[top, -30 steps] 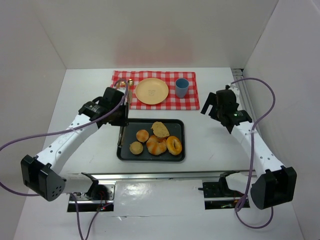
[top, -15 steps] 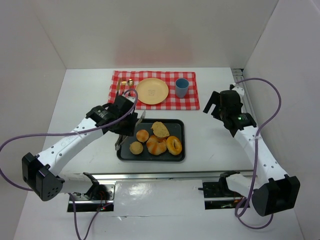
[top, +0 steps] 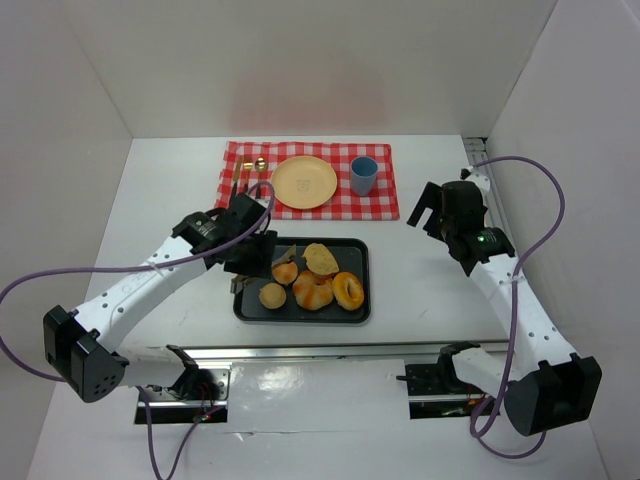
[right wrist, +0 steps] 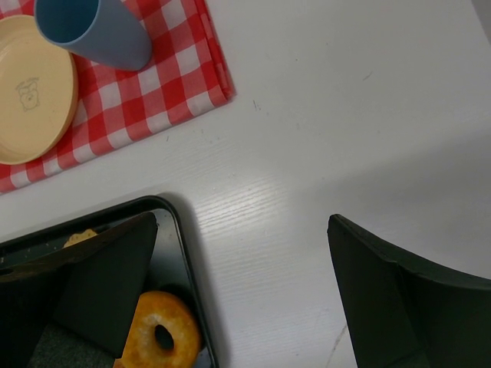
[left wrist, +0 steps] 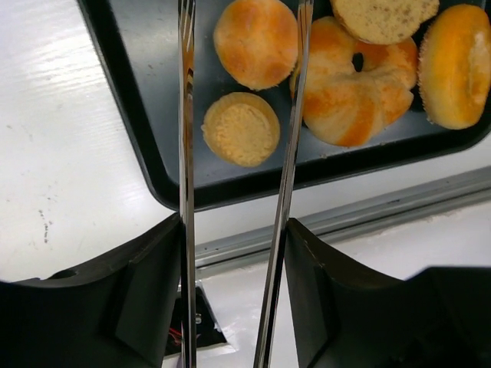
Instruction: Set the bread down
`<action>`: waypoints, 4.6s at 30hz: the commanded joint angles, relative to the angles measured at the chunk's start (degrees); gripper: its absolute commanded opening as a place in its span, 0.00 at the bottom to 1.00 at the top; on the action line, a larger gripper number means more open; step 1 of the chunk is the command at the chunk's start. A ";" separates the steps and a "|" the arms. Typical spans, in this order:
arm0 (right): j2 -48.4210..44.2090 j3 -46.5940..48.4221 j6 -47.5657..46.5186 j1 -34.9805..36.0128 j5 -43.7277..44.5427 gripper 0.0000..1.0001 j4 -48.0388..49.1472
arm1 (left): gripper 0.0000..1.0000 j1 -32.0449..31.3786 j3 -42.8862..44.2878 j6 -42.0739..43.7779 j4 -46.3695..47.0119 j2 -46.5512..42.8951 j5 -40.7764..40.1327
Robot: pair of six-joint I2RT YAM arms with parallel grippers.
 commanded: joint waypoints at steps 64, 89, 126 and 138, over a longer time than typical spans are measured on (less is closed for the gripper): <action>-1.23 0.31 0.95 -0.35 -3.18 1.00 -1.89 | 0.68 13.13 55.33 -2.74 6.69 49.29 -2.25; -1.76 -1.89 2.53 -0.35 -6.08 1.00 -0.84 | 0.69 1.00 6.58 -15.31 7.64 10.78 6.08; -1.76 -1.90 3.06 -0.35 -6.70 1.00 0.21 | 0.00 6.97 17.97 -11.62 11.50 12.94 11.11; -0.44 -2.51 2.45 -0.35 -6.08 1.00 -0.84 | 0.00 17.52 36.08 -9.77 22.31 36.86 16.91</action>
